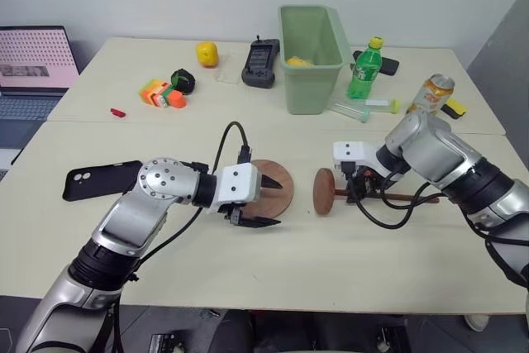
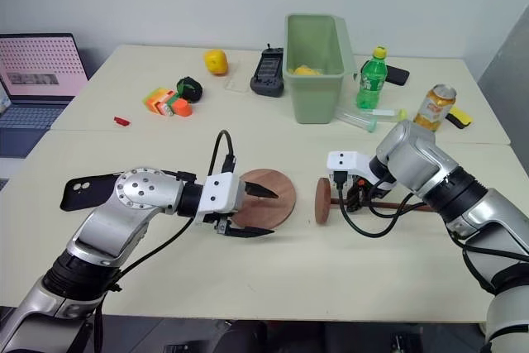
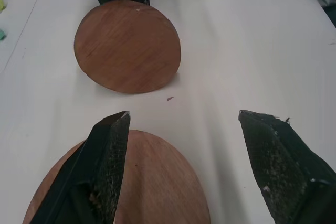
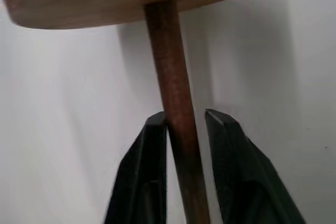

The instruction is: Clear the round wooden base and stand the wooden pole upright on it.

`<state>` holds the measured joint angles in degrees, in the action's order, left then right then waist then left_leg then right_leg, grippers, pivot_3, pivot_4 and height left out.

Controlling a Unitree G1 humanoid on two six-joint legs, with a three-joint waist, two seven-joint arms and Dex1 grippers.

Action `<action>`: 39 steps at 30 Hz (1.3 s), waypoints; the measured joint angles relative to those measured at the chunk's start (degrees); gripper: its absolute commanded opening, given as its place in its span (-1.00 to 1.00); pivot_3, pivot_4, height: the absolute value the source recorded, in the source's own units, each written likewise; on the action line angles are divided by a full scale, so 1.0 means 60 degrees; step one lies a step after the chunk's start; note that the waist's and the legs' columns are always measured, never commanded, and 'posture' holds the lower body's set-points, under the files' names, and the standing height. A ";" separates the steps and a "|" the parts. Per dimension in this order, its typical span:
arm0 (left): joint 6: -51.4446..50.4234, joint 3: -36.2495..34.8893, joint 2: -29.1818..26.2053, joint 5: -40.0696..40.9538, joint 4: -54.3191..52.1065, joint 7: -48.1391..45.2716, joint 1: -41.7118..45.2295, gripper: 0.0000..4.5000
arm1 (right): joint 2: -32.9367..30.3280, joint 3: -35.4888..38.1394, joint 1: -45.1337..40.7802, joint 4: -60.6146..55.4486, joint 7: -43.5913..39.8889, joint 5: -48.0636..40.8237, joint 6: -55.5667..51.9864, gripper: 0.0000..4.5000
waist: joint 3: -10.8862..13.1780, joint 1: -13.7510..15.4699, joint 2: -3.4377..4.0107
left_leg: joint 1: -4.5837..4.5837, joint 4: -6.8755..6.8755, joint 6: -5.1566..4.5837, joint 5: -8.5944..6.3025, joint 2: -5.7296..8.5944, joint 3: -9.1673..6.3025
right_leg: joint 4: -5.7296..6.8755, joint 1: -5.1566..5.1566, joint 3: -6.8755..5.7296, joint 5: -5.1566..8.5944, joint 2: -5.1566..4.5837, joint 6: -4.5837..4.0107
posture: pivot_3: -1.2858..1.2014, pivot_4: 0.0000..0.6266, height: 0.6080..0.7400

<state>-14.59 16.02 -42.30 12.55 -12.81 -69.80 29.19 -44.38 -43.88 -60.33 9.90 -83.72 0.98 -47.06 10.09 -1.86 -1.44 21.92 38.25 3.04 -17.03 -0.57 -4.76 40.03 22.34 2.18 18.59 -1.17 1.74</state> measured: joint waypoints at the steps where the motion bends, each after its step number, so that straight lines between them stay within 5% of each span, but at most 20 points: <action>1: 0.0000 0.0000 0.0009 0.0005 0.0057 -0.0051 0.0113 0.53 | 0.0016 0.0082 0.0000 -0.0006 0.0006 -0.0003 -0.0050 -0.90 | 0.0000 0.0000 0.0000 | 0.0000 0.0001 0.0000 0.0000 0.0001 0.0000 | 0.0000 0.0000 0.0000 0.0000 0.0000 0.0000 | 0.03 -0.52 1.00; 6: -0.0031 -0.0026 0.0156 0.0119 0.0365 -0.0179 0.0354 0.53 | -0.0087 0.1199 0.0002 -0.0402 0.0272 -0.0179 -0.0253 -0.90 | 0.0003 0.0001 0.0004 | 0.0007 0.0003 0.0001 0.0000 0.0001 0.0001 | 0.0003 0.0007 0.0000 0.0000 0.0000 0.0000 | 0.03 -0.52 1.00; 9: -0.0377 -0.0488 -0.0236 0.0405 0.0497 -0.0208 0.0316 0.53 | -0.0024 0.2875 0.0120 -0.1461 0.0932 -0.0786 -0.0641 -0.90 | 0.0005 -0.0032 0.0006 | 0.0018 -0.0005 0.0002 0.0001 -0.0010 0.0002 | 0.0013 0.0030 0.0003 0.0000 0.0003 0.0000 | 0.03 -0.52 1.00; 16: -0.0404 -0.2257 -0.1898 0.0465 0.1232 -0.0176 -0.0769 0.53 | 0.3833 0.7628 0.1372 -0.4898 0.4057 -0.3569 -0.1352 -0.90 | 0.0000 -0.0247 0.0005 | 0.0014 -0.0025 0.0024 0.0014 -0.0027 -0.0002 | 0.0049 0.0050 0.0001 0.0001 0.0012 0.0000 | 0.03 -0.52 1.00; 25: -0.0551 -0.2830 -0.2372 0.0570 0.0985 -0.0320 -0.1855 0.53 | 0.7055 0.6996 0.3176 -0.4508 0.7072 -0.3360 0.1766 -0.90 | 0.0001 -0.0197 0.0006 | 0.0010 -0.0004 0.0016 0.0010 -0.0002 0.0023 | 0.0116 0.0077 0.0020 0.0001 0.0003 0.0001 | 0.03 -0.52 1.00; 39: -0.0853 -0.2880 -0.2424 0.0566 0.0761 -0.0345 -0.1483 0.53 | 0.7349 0.5765 0.3790 -0.3052 0.7597 -0.2916 0.4167 -0.90 | 0.0002 -0.0269 0.0007 | 0.0024 -0.0016 0.0024 0.0014 -0.0019 0.0046 | 0.0144 0.0136 0.0042 0.0001 0.0017 0.0001 | 0.03 -0.52 1.00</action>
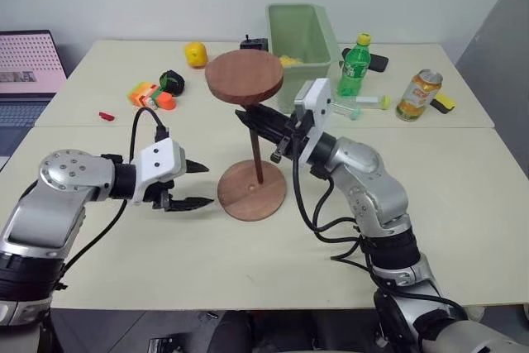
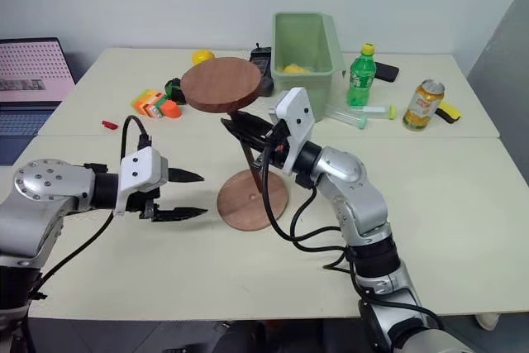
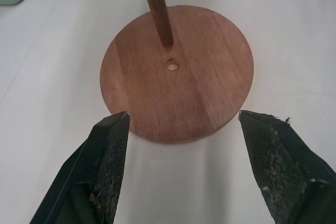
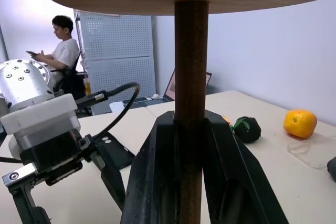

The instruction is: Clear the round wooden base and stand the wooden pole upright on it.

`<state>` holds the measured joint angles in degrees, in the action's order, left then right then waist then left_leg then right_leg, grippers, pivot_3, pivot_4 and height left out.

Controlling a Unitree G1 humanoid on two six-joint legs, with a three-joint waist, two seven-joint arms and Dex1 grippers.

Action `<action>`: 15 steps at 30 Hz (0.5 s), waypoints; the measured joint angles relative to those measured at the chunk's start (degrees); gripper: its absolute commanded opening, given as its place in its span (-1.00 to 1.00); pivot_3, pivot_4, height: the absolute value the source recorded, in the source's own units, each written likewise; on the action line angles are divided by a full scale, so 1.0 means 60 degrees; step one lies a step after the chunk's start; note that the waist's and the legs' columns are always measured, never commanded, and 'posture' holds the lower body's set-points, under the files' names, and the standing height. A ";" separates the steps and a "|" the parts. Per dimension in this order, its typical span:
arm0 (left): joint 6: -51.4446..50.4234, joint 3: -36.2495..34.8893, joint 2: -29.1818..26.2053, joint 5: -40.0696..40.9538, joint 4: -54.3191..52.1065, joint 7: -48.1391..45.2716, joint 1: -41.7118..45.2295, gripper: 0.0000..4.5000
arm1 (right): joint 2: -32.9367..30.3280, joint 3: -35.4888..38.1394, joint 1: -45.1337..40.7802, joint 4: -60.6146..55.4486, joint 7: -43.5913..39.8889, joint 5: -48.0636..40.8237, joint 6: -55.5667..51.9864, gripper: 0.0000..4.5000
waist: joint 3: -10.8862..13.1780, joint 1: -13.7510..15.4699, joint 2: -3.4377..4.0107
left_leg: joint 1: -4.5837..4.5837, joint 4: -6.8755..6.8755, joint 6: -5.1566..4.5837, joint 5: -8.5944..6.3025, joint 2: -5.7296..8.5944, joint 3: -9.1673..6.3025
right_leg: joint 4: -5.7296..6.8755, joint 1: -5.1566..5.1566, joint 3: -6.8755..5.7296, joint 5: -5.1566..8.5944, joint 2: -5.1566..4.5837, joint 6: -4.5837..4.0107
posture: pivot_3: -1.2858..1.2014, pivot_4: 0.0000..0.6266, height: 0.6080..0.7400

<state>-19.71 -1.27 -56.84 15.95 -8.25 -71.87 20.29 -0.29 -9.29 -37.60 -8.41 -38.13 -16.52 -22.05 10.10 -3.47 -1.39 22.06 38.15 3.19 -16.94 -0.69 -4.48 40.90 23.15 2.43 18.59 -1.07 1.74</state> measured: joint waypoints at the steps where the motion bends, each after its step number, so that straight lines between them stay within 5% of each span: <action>1: 0.0000 0.0006 0.0000 -0.0008 0.0001 -0.0006 -0.0005 0.53 | 0.0053 -0.0039 0.0000 0.0001 0.0044 -0.0006 0.0048 -0.90 | 0.0000 0.0000 0.0000 | 0.0000 0.0000 0.0000 0.0000 -0.0001 -0.0002 | 0.0000 0.0001 -0.0002 0.0000 0.0000 0.0000 | 0.03 -0.52 1.00; 15: 0.0005 0.0005 -0.0228 -0.0120 0.0014 0.0002 -0.0285 0.53 | 0.0177 -0.0360 0.0104 0.0432 0.0153 -0.0072 0.0547 -0.90 | 0.0000 0.0006 0.0000 | 0.0000 -0.0001 -0.0001 -0.0001 -0.0001 0.0000 | 0.0000 0.0002 0.0000 0.0000 0.0000 0.0000 | 0.03 -0.52 1.00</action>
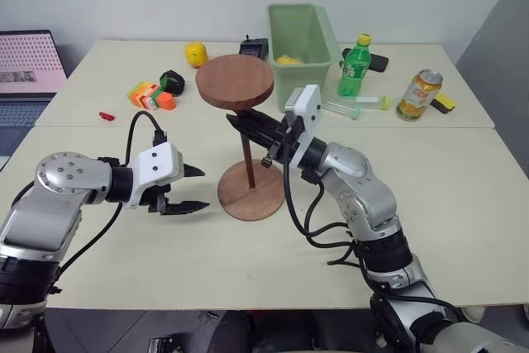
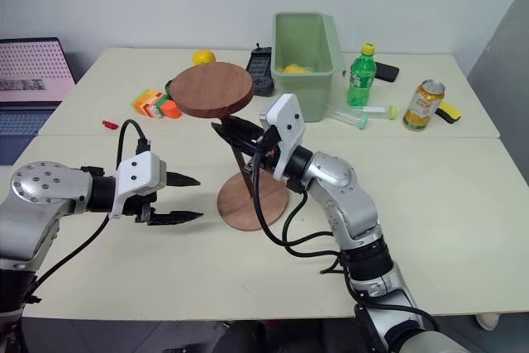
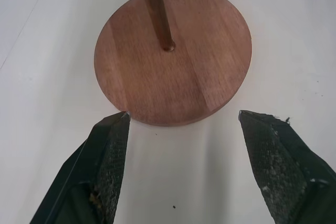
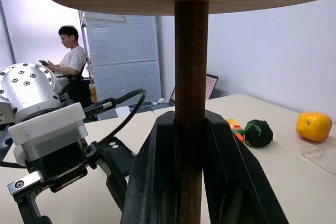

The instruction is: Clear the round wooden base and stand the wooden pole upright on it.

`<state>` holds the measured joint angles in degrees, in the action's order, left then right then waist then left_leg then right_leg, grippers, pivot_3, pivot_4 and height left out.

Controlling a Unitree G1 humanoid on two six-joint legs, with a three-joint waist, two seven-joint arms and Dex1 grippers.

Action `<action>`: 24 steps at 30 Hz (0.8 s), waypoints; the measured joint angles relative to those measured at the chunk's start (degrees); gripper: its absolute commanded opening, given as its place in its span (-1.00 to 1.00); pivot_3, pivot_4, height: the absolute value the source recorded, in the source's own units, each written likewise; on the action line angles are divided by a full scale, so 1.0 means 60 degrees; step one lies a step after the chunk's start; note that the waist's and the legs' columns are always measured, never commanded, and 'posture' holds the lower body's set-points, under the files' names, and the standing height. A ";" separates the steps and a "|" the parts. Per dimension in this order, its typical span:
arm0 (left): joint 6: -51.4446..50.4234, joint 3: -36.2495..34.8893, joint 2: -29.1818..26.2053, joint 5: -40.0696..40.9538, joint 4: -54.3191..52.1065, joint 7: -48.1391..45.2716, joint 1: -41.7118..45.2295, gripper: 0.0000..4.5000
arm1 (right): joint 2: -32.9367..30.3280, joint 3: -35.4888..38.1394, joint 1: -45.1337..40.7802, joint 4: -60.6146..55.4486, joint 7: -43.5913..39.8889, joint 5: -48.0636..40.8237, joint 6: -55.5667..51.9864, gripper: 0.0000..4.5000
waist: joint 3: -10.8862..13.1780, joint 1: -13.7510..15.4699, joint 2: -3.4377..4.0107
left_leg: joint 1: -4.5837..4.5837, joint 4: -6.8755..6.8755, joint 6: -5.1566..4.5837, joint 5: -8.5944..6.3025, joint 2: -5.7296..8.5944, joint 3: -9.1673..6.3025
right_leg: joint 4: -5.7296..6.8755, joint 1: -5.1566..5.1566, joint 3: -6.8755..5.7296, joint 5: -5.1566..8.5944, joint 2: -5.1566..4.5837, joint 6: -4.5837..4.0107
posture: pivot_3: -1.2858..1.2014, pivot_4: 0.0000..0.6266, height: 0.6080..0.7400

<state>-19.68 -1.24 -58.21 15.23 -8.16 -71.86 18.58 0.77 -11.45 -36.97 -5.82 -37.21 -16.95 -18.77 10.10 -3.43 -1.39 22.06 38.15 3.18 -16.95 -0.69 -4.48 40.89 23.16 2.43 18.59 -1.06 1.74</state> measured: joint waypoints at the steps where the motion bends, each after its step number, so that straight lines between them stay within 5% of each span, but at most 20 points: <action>1: 0.0000 0.0000 -0.0006 0.0000 0.0000 0.0001 -0.0004 0.53 | 0.0001 -0.0001 0.0000 0.0062 0.0002 0.0000 0.0055 -0.90 | 0.0000 0.0000 0.0000 | 0.0000 0.0000 0.0000 0.0000 0.0000 -0.0001 | 0.0000 0.0000 -0.0001 0.0000 0.0000 0.0000 | 0.03 -0.52 1.00; 24: 0.0029 0.0000 -0.0025 0.0001 0.0065 -0.0011 -0.0003 0.53 | -0.0377 -0.0350 0.0240 -0.0046 -0.0256 -0.0025 0.0357 -0.90 | -0.0001 0.0003 -0.0001 | -0.0002 0.0000 -0.0001 -0.0001 0.0000 -0.0001 | 0.0002 -0.0001 -0.0001 0.0000 0.0000 0.0000 | 0.03 -0.52 1.00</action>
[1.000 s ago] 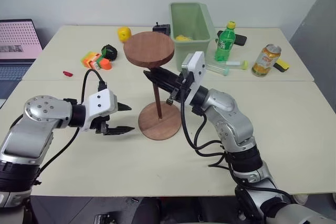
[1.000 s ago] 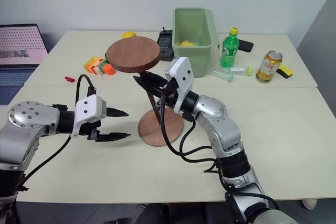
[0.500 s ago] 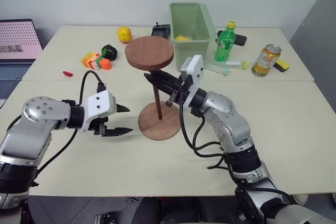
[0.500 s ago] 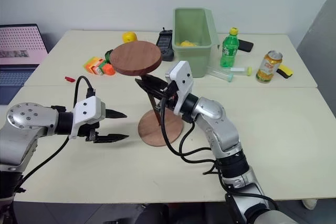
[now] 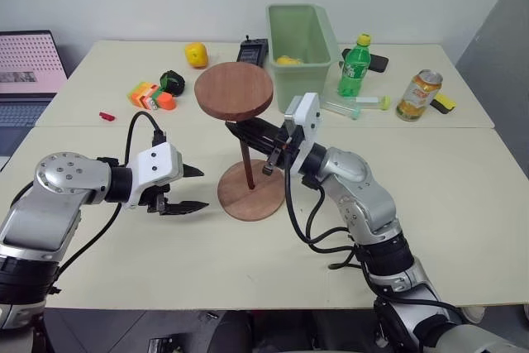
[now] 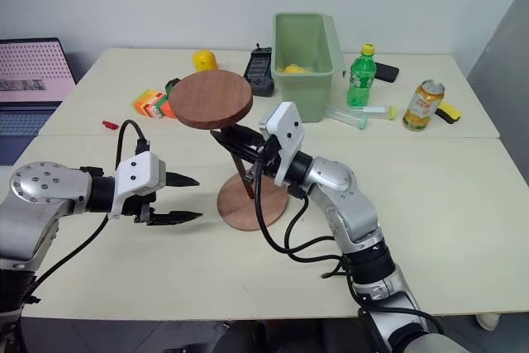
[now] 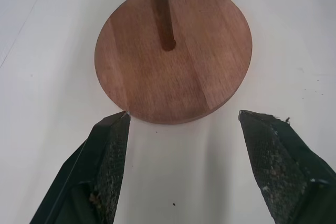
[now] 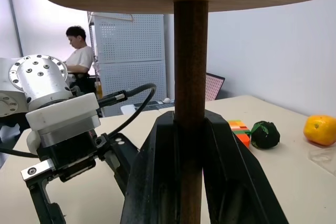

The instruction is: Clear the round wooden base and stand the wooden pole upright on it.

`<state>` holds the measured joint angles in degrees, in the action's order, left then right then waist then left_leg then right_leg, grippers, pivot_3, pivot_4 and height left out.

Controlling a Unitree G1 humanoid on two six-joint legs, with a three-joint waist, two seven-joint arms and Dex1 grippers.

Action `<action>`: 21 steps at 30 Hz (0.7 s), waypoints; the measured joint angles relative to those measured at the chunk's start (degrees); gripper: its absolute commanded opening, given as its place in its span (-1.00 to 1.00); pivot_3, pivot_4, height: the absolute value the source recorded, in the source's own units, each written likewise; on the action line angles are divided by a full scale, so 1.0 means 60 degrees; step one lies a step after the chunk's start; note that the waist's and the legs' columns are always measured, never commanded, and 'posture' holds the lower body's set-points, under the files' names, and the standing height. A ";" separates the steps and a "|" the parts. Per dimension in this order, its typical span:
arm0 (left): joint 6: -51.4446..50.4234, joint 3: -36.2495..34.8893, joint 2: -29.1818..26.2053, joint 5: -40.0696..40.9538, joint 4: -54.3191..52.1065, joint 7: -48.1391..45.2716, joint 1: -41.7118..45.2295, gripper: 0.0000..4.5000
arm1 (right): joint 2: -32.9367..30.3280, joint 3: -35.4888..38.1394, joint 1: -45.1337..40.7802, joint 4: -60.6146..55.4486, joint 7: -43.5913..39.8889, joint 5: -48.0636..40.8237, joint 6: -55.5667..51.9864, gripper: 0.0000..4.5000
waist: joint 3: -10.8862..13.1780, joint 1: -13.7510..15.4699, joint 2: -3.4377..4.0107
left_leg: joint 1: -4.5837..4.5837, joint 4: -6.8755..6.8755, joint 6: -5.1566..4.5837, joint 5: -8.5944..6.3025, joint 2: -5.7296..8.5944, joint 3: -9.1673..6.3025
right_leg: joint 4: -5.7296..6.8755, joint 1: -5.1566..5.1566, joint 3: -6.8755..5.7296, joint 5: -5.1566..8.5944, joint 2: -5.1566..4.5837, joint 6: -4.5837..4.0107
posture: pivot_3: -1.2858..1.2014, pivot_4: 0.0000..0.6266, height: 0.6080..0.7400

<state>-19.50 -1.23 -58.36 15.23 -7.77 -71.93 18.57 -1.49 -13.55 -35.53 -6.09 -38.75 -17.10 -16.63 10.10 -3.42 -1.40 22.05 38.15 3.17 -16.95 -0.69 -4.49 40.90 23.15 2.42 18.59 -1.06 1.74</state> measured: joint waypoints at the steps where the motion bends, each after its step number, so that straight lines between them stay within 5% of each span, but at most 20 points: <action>1: 0.0004 0.0000 0.0000 0.0000 0.0016 -0.0002 0.0001 0.53 | -0.0022 0.0002 -0.0003 -0.0004 -0.0008 -0.0004 -0.0005 -0.90 | 0.0000 0.0001 0.0000 | 0.0000 0.0000 0.0000 0.0000 0.0000 0.0000 | 0.0000 0.0000 0.0000 0.0000 0.0000 0.0000 | 0.03 -0.52 1.00; 21: 0.0171 0.0095 0.0003 -0.0023 0.0201 -0.0014 0.0051 0.53 | -0.0507 0.0014 -0.0172 -0.0211 -0.0397 -0.0378 -0.0479 -0.90 | -0.0002 0.0003 -0.0001 | 0.0000 0.0001 0.0000 0.0000 -0.0001 -0.0001 | 0.0000 -0.0001 -0.0001 0.0000 0.0000 0.0000 | 0.03 -0.52 1.00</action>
<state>-18.48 -0.67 -58.35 15.09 -6.57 -72.01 18.88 -4.53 -13.47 -36.56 -7.36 -41.13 -19.36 -19.50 10.09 -3.40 -1.41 22.05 38.15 3.17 -16.95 -0.70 -4.49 40.91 23.14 2.42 18.59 -1.07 1.74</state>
